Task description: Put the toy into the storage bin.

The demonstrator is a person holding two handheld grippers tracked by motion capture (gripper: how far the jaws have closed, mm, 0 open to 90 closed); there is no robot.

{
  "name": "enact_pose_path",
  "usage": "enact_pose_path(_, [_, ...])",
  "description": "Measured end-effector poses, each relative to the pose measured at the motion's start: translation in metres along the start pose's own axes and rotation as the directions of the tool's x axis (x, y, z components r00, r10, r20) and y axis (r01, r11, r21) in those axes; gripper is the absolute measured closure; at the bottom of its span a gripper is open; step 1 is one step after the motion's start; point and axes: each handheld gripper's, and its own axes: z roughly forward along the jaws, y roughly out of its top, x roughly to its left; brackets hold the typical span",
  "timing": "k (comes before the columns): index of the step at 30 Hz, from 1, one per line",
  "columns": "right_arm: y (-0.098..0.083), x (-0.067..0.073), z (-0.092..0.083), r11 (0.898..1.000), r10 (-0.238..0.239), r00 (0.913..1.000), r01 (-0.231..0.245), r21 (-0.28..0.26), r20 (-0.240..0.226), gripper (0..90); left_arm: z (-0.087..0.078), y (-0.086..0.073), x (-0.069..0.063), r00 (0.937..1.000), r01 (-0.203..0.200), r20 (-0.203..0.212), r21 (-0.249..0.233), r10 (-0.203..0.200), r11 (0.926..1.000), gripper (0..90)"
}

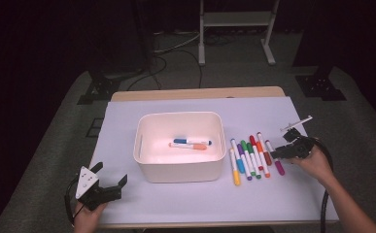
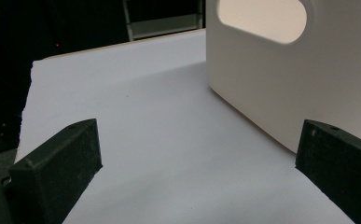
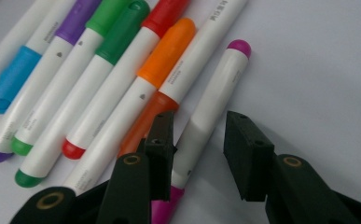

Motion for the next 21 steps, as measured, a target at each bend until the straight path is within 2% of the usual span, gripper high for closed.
enact_pose_path(6, [-0.0055, -0.0037, -0.0008, 1.0, 0.005, 0.9988, -0.005, 0.009, 0.048, 65.9, 0.0, 0.0001, 0.0001, 1.0, 0.0, 0.0, 0.002, 0.0, 1.0, 0.0])
enact_pose_path(11, [-0.0095, -0.0046, 0.0014, 1.0, 0.008, 0.9955, -0.008, 0.004, 0.094, 74.9, 0.0, 0.0, 0.0, 1.0, 0.0, 0.0, 0.0, 0.0, 1.0, 0.0])
enact_pose_path(13, [-0.01, -0.0055, 0.0012, 1.0, 0.029, 0.9956, -0.029, -0.003, 0.089, 75.2, -0.0001, 0.0, 0.0, 1.0, 0.0, 0.001, -0.002, 0.0, 1.0, 0.0])
enact_pose_path(17, [-0.0099, -0.0048, 0.0003, 0.999, 0.032, 0.9944, -0.032, -0.003, 0.101, 75.6, -0.0001, 0.0, -0.0003, 1.0, -0.001, 0.002, -0.002, 0.001, 1.0, 0.0])
enact_pose_path(21, [-0.0093, -0.0022, -0.0077, 0.999, 0.041, 0.9965, -0.039, -0.023, 0.072, 75.7, 0.0, 0.0, 0.0, 1.0, 0.0, 0.003, -0.002, 0.0, 1.0, 0.0])
